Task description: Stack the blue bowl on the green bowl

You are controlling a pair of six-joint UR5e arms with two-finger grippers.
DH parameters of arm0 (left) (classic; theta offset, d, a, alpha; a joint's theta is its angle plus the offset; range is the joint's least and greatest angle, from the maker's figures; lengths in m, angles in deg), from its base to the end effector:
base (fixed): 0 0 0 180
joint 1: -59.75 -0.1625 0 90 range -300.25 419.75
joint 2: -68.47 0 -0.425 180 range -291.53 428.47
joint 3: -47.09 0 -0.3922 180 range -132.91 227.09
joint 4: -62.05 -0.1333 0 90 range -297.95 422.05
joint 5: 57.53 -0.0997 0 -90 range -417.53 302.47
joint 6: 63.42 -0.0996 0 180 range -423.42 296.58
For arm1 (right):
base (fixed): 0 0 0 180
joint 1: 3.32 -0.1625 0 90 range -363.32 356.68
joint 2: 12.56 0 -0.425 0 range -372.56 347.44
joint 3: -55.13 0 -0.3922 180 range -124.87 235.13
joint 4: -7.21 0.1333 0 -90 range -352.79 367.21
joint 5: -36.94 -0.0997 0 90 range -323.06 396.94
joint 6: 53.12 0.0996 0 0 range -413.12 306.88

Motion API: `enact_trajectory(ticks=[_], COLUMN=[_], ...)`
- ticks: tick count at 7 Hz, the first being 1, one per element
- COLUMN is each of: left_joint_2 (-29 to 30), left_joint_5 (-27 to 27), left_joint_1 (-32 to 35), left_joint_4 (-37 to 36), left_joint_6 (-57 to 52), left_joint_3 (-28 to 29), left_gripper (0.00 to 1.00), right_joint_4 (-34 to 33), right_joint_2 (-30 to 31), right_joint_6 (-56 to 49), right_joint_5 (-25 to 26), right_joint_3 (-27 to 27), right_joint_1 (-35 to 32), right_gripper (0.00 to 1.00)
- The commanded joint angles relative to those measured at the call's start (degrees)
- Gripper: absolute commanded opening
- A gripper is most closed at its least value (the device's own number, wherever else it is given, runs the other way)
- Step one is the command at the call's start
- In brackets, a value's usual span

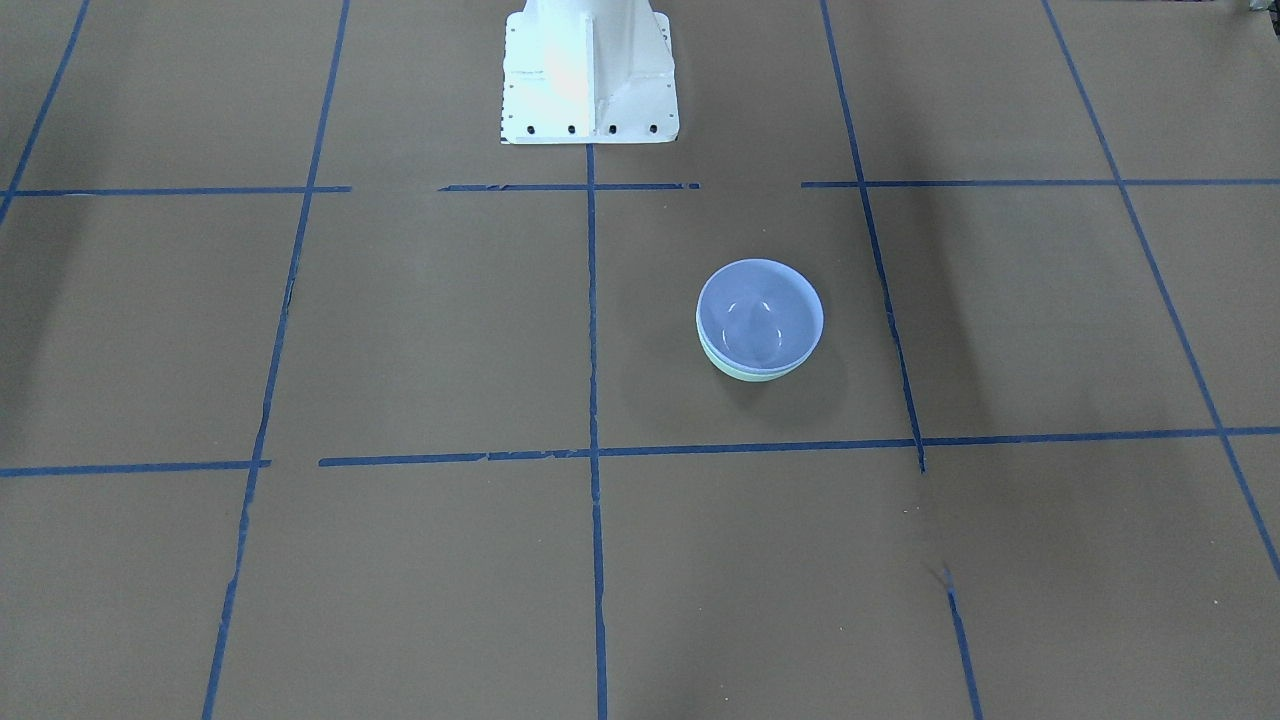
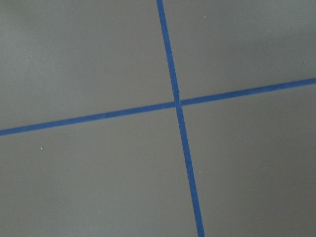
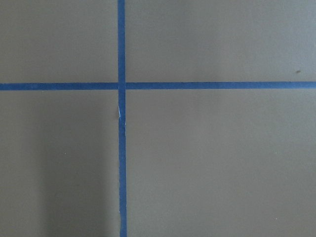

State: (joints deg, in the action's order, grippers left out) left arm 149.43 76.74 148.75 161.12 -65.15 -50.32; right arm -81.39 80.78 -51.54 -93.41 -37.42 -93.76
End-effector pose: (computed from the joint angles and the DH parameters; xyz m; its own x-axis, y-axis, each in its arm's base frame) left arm -0.0562 -0.4344 0.6512 0.7135 0.1328 -0.6879 -0.0389 0.9879 0.1503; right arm 0.0724 -0.4674 0.6670 0.7616 0.0265 0.6475 -0.0287 0.9996 -0.0072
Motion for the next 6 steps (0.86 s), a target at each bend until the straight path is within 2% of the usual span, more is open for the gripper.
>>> enact_trajectory(ticks=[1, 2, 6], left_joint_2=[0.0, 1.3, 1.4], left_joint_5=[0.9, 0.8, 0.7], left_joint_1=[1.4, 1.6, 1.8], left_joint_4=[-4.5, -6.4, -6.5], left_joint_6=[0.0, 0.0, 0.0], left_joint_3=[-0.6, -0.3, -0.3], left_gripper=[1.00, 1.00, 1.00], right_joint_4=[0.0, 0.0, 0.0], right_joint_2=[0.0, 0.0, 0.0], right_joint_6=[0.0, 0.0, 0.0], right_joint_5=[0.0, -0.1, 0.0], right_joint_3=[0.0, 0.0, 0.0], right_joint_1=[0.0, 0.0, 0.0], right_gripper=[1.00, 1.00, 1.00])
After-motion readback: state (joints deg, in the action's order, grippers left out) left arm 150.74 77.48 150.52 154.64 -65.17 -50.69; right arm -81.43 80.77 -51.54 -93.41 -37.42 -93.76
